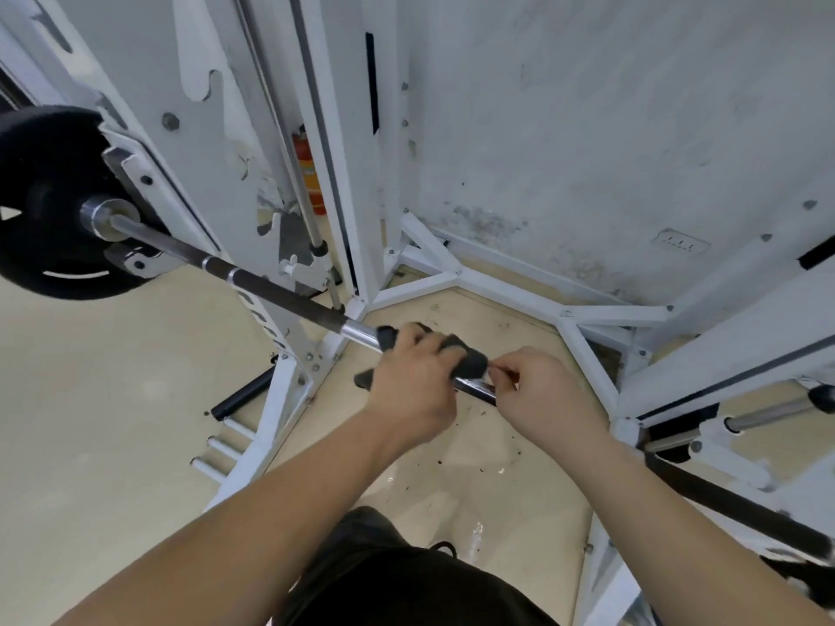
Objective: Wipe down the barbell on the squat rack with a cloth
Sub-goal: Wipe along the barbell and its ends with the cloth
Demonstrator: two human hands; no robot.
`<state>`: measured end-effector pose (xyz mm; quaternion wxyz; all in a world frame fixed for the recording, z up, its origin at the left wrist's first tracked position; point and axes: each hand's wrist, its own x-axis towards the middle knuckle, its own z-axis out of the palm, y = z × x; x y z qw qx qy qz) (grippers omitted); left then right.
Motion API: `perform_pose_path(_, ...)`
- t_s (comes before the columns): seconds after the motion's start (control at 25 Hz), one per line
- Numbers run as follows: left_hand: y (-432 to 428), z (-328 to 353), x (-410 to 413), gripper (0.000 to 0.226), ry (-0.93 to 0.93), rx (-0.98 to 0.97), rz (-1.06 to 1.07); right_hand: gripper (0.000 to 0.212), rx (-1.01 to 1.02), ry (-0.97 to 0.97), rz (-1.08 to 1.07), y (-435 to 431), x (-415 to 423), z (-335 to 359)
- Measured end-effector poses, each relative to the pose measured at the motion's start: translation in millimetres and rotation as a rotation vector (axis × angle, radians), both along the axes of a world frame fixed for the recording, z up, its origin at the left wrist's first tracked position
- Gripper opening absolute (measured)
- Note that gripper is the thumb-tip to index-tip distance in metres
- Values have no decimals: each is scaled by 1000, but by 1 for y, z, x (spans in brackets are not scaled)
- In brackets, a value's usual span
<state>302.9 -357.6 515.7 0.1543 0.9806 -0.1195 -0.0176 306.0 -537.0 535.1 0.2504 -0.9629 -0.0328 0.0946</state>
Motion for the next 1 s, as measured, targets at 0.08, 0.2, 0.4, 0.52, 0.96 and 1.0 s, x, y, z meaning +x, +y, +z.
perform_pose_path(0.08,2,-1,-4,44,17,-40,-190,18,-17,-26,-15,-16,-6,-3)
perform_pose_path(0.2,22,-9,11,45,-20,36,127,16,-45,-22,-61,-42,-17,-6)
perform_pose_path(0.4,-38,-18,-24,44,-84,-71,-207,33,-93,-27,-95,-73,-42,-4)
perform_pose_path(0.52,-41,-22,-6,43,-54,-107,-132,42,-215,22,-118,-102,-58,-2)
perform_pose_path(0.96,-121,-15,-31,49,-78,43,-406,9,-346,-13,-414,-153,-105,-14)
perform_pose_path(1.0,-113,-13,-28,45,-78,64,-331,9,-347,-38,-421,-151,-106,-17)
